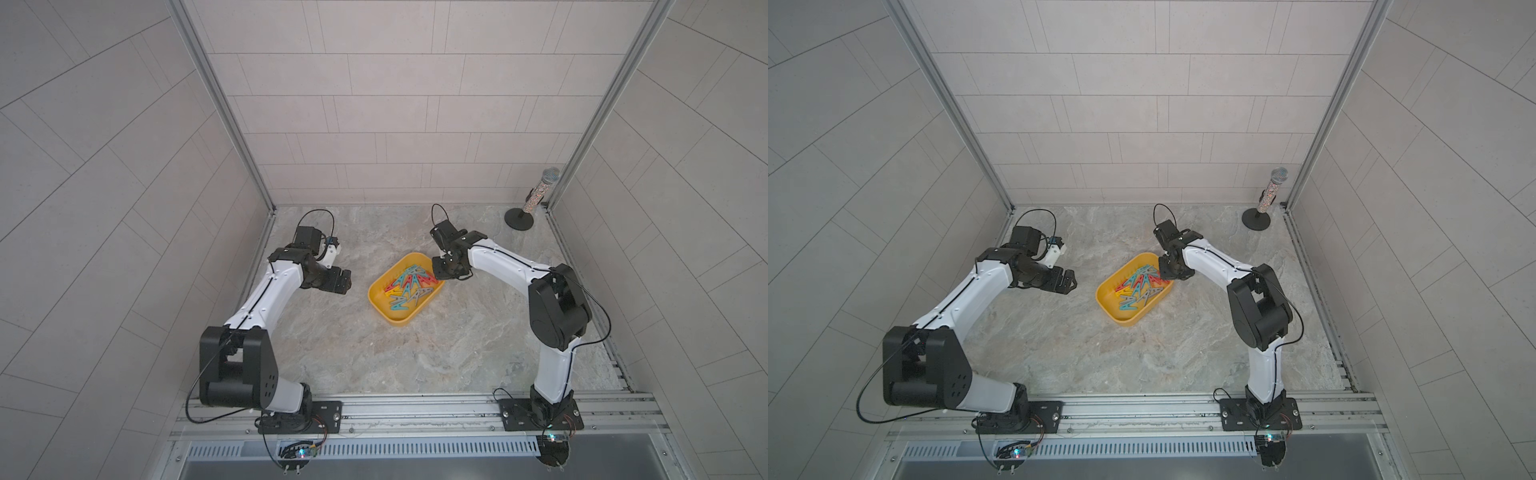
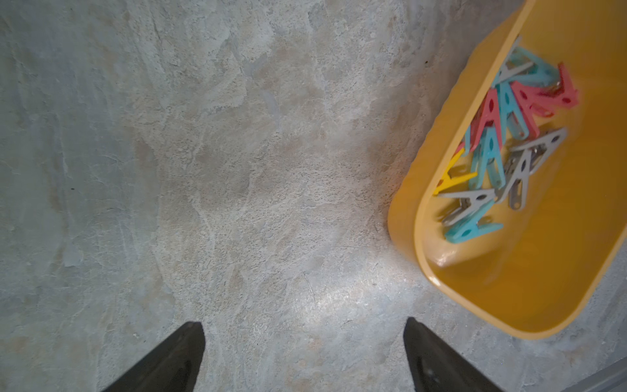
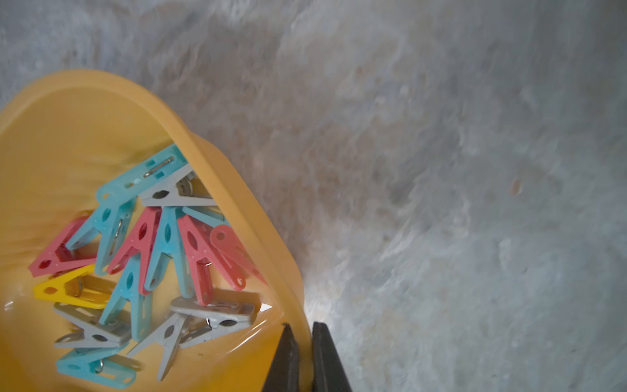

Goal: Take the clothespins out of the storage box
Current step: Move the storage box to the center of the board.

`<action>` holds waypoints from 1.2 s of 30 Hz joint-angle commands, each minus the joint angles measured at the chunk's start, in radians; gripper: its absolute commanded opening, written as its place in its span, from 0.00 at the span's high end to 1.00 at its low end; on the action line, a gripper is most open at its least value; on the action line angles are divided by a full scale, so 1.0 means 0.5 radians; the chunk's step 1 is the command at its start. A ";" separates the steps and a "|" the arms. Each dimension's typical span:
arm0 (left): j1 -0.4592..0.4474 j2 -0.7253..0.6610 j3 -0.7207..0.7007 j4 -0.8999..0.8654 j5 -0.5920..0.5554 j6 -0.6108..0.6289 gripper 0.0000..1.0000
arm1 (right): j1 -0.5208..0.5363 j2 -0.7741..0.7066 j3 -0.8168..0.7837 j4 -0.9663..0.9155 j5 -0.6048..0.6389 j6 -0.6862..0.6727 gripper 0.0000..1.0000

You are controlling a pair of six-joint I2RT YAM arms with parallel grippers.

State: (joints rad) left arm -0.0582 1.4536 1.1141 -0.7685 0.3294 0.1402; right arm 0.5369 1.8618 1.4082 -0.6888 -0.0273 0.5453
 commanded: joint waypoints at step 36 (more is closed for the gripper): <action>0.214 0.060 0.042 -0.008 -0.159 -0.072 0.00 | 0.835 -0.342 -0.147 -0.007 -0.308 -0.711 0.56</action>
State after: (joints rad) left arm 0.0299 1.4879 1.1145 -0.7616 0.2314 0.1154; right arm 0.9398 1.6379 1.2854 -0.6212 -0.1558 0.2588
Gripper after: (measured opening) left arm 0.999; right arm 0.443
